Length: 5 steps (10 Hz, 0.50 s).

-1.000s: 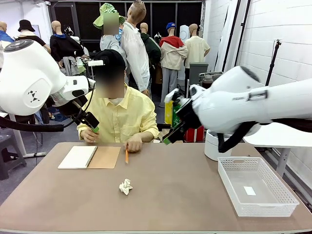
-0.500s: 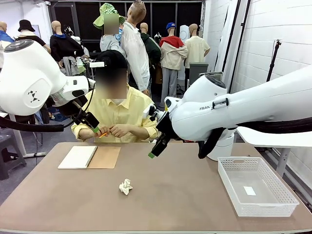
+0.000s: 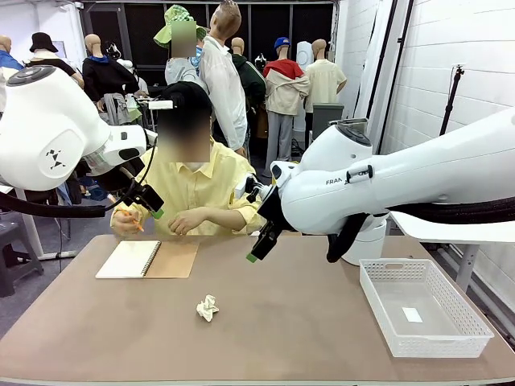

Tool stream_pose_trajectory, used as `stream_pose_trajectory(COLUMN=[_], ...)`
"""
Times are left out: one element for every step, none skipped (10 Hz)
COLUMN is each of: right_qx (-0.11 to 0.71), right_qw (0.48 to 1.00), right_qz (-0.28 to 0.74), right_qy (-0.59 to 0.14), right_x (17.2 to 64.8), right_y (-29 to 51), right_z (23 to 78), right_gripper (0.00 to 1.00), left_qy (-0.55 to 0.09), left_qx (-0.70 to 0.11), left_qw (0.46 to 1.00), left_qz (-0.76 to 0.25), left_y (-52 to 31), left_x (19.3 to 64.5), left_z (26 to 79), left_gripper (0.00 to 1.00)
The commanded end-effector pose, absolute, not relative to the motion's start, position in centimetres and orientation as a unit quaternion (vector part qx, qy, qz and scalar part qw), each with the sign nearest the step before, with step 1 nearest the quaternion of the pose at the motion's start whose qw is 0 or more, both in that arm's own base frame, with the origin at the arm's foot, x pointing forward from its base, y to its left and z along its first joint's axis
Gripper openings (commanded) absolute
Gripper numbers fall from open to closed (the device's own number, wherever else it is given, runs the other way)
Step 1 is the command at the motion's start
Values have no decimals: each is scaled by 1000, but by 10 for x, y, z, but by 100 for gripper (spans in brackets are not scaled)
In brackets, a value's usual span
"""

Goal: Sort the paper based on its condition.
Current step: If a person hands you a paper, place it in the Organizing basket , and if it's crumpled, put it in the Trash can.

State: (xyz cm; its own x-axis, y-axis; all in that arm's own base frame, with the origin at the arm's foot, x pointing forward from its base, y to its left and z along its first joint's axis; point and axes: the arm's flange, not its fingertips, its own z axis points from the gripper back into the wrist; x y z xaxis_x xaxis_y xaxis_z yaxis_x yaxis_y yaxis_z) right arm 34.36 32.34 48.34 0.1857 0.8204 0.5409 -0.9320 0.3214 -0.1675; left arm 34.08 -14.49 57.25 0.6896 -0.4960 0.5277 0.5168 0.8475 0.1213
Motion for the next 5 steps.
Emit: stream_pose_trajectory(right_qx=[112,100,107,108,107], right_qw=[765,763,761,760,757], right_qz=[569,574,580,586,595], right_qy=[-278,-279,-272,-261,-247], right_x=[344,344,351,354,357], right_y=[324,323,337,349,365], right_z=[483,483,475,466,456], right_gripper=[100,100,100,100,100], left_qy=[-287,-287,-287,-287,-287], left_qx=[-18,-18,-18,-18,-18], left_qw=[916,916,916,916,916], left_qz=[-279,-279,-279,-279,-279], left_y=[-144,-144,-144,-144,-144], left_x=[342,342,342,342,342], left_z=[571,571,571,571,571], left_gripper=[100,100,100,100,100])
